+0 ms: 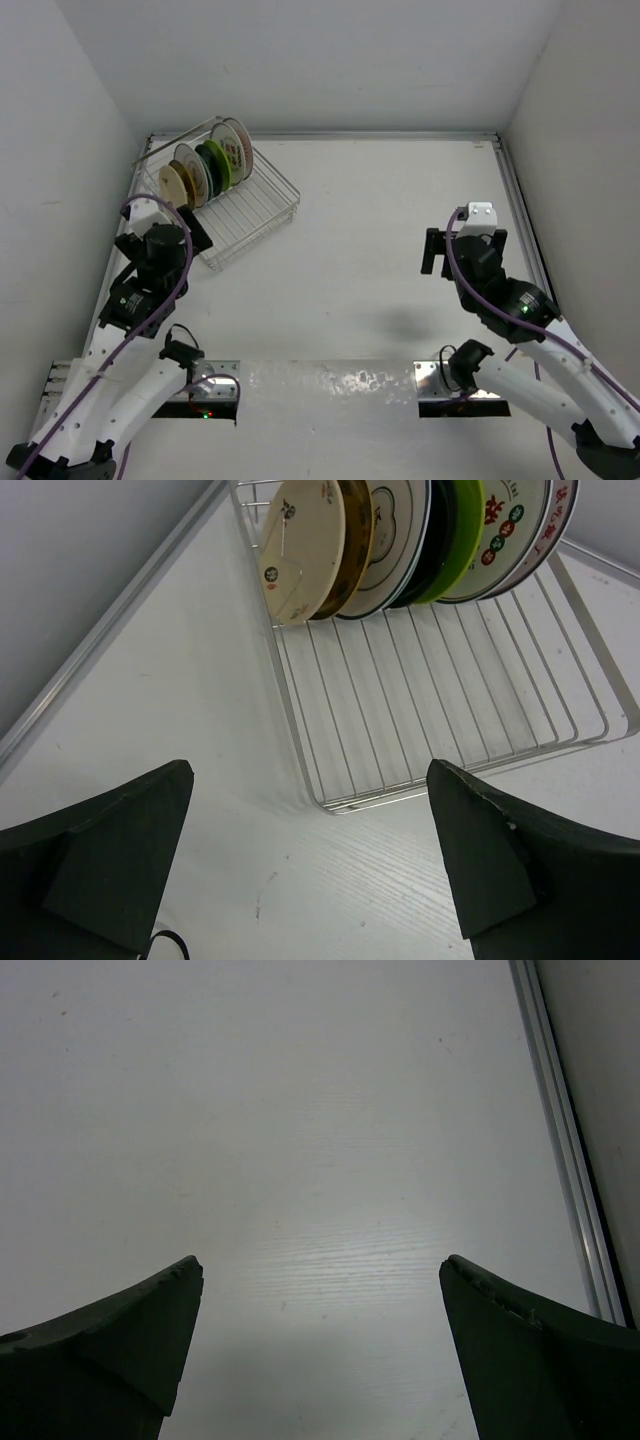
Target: Unload the plates from the dish rack
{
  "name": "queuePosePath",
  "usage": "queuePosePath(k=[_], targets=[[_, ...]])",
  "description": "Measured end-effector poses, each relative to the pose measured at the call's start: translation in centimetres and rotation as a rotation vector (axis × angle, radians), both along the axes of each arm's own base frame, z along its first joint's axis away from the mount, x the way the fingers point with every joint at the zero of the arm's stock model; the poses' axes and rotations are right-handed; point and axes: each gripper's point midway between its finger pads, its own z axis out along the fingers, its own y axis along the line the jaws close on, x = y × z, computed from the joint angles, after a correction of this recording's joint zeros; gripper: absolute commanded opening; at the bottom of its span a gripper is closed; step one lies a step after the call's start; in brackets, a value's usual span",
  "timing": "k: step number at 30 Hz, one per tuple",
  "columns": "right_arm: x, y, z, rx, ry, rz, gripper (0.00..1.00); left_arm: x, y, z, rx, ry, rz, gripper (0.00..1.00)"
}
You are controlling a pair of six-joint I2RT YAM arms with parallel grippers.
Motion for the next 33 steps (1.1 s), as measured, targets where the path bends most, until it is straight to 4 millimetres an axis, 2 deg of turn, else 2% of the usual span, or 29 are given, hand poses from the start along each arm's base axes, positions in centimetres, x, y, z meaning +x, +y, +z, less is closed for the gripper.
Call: queuePosePath(k=[8, 12, 14, 18, 20, 21, 23, 24, 27, 30, 33], targets=[[-0.2, 0.4, -0.5, 0.050, -0.032, 0.029, 0.99, 0.6, -0.9, -0.4, -0.034, 0.036, -0.012, 1.00], [-0.2, 1.0, -2.1, 0.050, -0.009, 0.054, 0.99, 1.9, -1.9, -0.2, -0.107, 0.035, 0.003, 1.00], [0.0, 1.6, -3.1, 0.039, 0.025, 0.071, 0.99, 3.2, -2.6, -0.5, -0.134, 0.055, 0.023, 1.00], [0.5, 3.2, -5.4, 0.026, 0.099, 0.117, 0.99, 7.3, -3.8, -0.8, -0.145, 0.116, 0.085, 1.00], [0.7, 3.7, -6.9, 0.017, 0.136, 0.133, 0.99, 11.6, -5.0, -0.6, -0.140, 0.135, 0.117, 0.99], [0.6, 3.9, -7.6, 0.010, 0.155, 0.140, 0.99, 13.0, -5.2, -0.8, -0.127, 0.157, 0.137, 0.97], [0.5, 4.1, -8.8, -0.003, 0.186, 0.152, 0.99, 16.0, -5.2, -1.2, -0.118, 0.174, 0.172, 0.85], [0.5, 4.2, -9.3, -0.010, 0.198, 0.158, 0.99, 17.4, -4.9, -1.4, -0.116, 0.180, 0.191, 0.75], [0.7, 4.6, -10.0, -0.023, 0.214, 0.177, 0.99, 21.2, -2.7, -1.8, -0.106, 0.200, 0.262, 0.60], [0.9, 4.9, -10.8, -0.031, 0.229, 0.193, 0.99, 24.0, -0.5, -2.4, -0.093, 0.214, 0.317, 0.53], [0.9, 5.2, -12.0, -0.044, 0.253, 0.211, 0.99, 25.0, 1.4, -3.3, -0.068, 0.249, 0.352, 0.47]])
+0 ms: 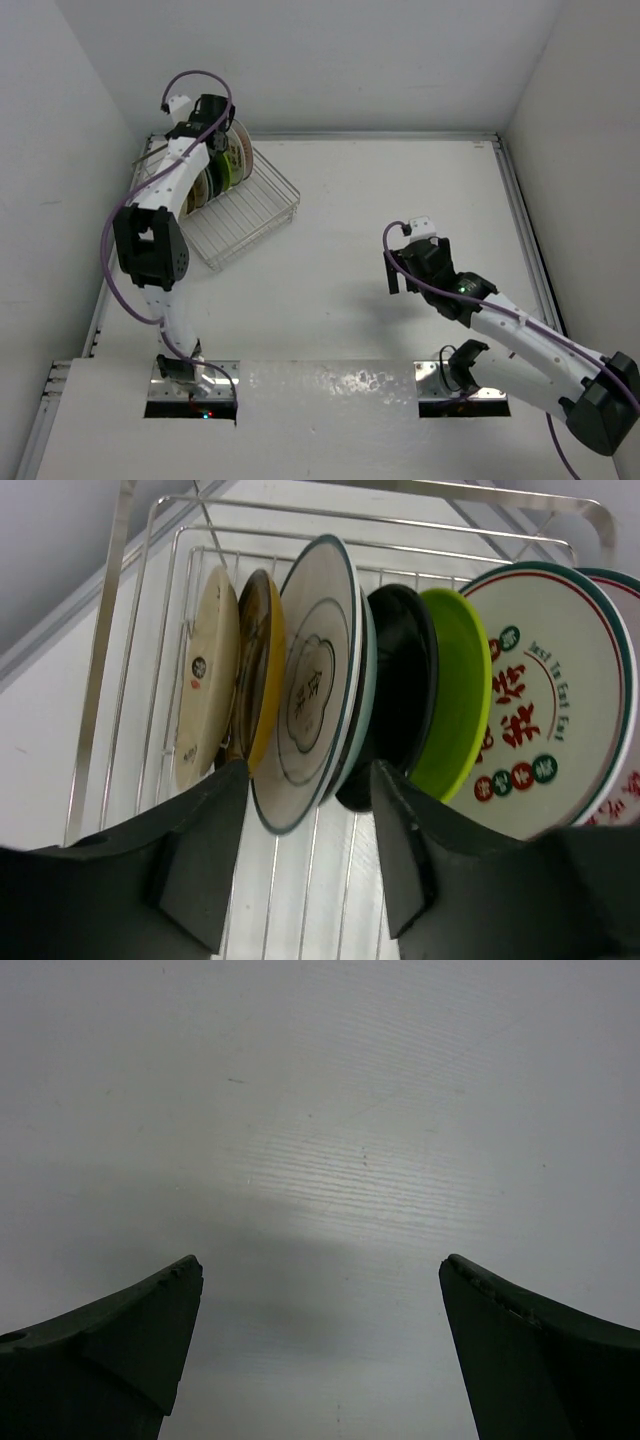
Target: Unload the plates from the dish rack
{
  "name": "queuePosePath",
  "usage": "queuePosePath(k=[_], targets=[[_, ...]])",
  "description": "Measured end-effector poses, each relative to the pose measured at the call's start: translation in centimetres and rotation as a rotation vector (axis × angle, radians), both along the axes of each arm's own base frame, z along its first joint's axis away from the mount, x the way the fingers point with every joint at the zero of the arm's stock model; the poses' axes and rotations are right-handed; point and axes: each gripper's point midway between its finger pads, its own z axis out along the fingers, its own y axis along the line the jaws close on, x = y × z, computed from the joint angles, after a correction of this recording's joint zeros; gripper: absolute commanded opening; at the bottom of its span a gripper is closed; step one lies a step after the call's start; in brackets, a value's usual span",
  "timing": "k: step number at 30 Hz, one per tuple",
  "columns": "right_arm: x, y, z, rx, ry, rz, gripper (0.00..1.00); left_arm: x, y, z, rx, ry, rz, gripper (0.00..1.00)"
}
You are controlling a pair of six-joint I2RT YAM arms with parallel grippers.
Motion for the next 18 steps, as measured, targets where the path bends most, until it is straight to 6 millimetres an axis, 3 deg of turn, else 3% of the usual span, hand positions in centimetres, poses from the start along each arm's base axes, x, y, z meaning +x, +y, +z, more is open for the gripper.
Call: queuePosePath(k=[2, 11, 18], targets=[[0.0, 0.1, -0.6, -0.009, 0.016, 0.012, 0.99, 0.7, 0.4, -0.4, 0.010, 0.017, 0.000, 0.40], [0.1, 1.4, -1.6, 0.002, 0.049, 0.065, 0.99, 2.3, 1.1, -2.7, 0.023, 0.088, -0.043, 0.37], [0.2, 1.7, -1.5, 0.010, 0.046, 0.075, 0.99, 2.7, 1.6, -3.2, 0.028, 0.096, -0.035, 0.17]])
